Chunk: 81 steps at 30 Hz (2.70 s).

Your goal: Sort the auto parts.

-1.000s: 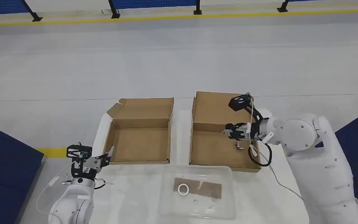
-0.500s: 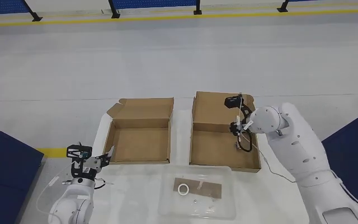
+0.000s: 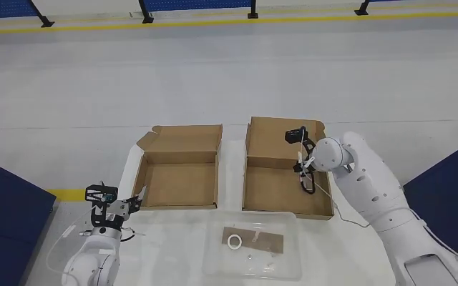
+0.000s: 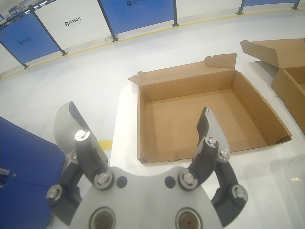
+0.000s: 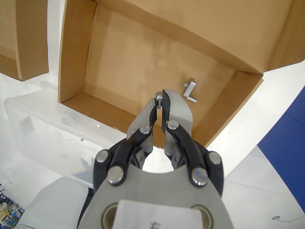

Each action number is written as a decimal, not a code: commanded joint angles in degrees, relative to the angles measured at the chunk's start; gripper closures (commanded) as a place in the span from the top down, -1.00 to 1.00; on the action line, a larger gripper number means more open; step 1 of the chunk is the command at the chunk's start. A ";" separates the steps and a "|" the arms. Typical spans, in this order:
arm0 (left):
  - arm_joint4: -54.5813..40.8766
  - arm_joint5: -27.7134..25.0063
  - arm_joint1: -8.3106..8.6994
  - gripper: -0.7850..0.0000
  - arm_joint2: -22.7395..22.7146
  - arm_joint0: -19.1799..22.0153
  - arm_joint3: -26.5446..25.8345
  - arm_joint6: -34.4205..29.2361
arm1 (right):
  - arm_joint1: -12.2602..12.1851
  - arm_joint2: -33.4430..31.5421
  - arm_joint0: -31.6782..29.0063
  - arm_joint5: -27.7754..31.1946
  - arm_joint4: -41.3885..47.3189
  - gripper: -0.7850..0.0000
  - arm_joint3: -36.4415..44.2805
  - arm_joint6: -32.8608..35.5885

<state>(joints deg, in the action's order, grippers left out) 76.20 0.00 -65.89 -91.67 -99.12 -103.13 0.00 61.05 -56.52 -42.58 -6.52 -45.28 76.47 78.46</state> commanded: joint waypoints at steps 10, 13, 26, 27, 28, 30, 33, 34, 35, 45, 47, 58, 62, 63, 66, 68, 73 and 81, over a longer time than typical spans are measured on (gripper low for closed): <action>0.00 0.00 0.00 1.00 0.00 0.00 0.00 0.00 | 2.43 5.22 2.63 -1.80 0.36 -1.00 -10.00 -3.47; 0.00 0.00 0.00 1.00 0.00 0.00 0.00 0.00 | 3.41 6.73 4.18 -2.13 1.11 -1.00 -13.35 -4.28; 0.00 0.00 0.00 1.00 0.00 0.00 0.00 0.00 | 7.74 12.36 9.20 -2.31 3.56 -1.00 -26.67 -8.53; 0.00 0.00 0.00 1.00 0.00 0.00 0.00 0.00 | 8.03 12.64 9.47 -2.18 3.74 -1.00 -27.46 -8.75; 0.00 0.00 0.00 1.00 0.00 0.00 0.00 0.00 | 8.29 12.86 9.70 -2.08 3.93 -1.00 -28.21 -9.04; 0.00 0.00 0.00 1.00 0.00 0.00 0.00 0.00 | 8.78 13.29 10.11 -1.97 4.17 -1.00 -29.60 -9.59; 0.00 0.00 0.00 1.00 0.00 0.00 0.00 0.00 | 9.48 13.75 10.52 -1.67 4.78 -1.00 -31.52 -10.44; 0.00 0.00 0.00 1.00 0.00 0.00 0.00 0.00 | 9.70 13.86 10.63 -1.56 5.07 -1.00 -32.13 -10.72; 0.00 0.00 0.00 1.00 0.00 0.00 0.00 0.00 | 9.92 14.01 10.77 -1.48 5.20 -1.00 -32.74 -11.03; 0.00 0.00 0.00 1.00 0.00 0.00 0.00 0.00 | 12.02 15.66 12.08 -1.52 5.24 -0.81 -37.31 -12.75; 0.00 0.00 0.00 1.00 0.00 0.00 0.00 0.00 | 12.35 15.87 12.30 -1.65 5.03 -0.57 -37.93 -13.09; 0.00 0.00 0.00 1.00 0.00 0.00 0.00 0.00 | 13.15 15.40 13.05 -0.83 5.07 0.09 -40.04 -14.03; 0.00 0.00 0.00 1.00 0.00 0.00 0.00 0.00 | 12.55 13.90 12.81 0.17 5.57 0.45 -37.77 -13.96; 0.00 0.00 0.00 1.00 0.00 0.00 0.00 0.00 | 12.22 13.29 12.56 0.81 5.81 0.58 -36.69 -13.52; 0.00 0.00 0.00 1.00 0.00 0.00 0.00 0.00 | 10.80 10.99 11.22 2.54 6.05 0.84 -32.25 -11.70; 0.00 0.00 0.00 1.00 0.00 0.00 0.00 0.00 | 9.58 9.12 9.71 2.75 5.58 0.91 -28.29 -10.19; 0.00 0.00 0.00 1.00 0.00 0.00 0.00 0.00 | 6.11 3.20 3.44 1.98 3.00 1.00 -14.62 -6.57; 0.00 0.00 0.00 1.00 0.00 0.00 0.00 0.00 | 1.77 -6.63 -8.48 3.00 0.17 1.00 7.58 0.75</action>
<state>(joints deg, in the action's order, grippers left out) 76.20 0.00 -65.89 -91.67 -99.12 -103.13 0.00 63.22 -61.97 -49.61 -4.06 -45.09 81.09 78.14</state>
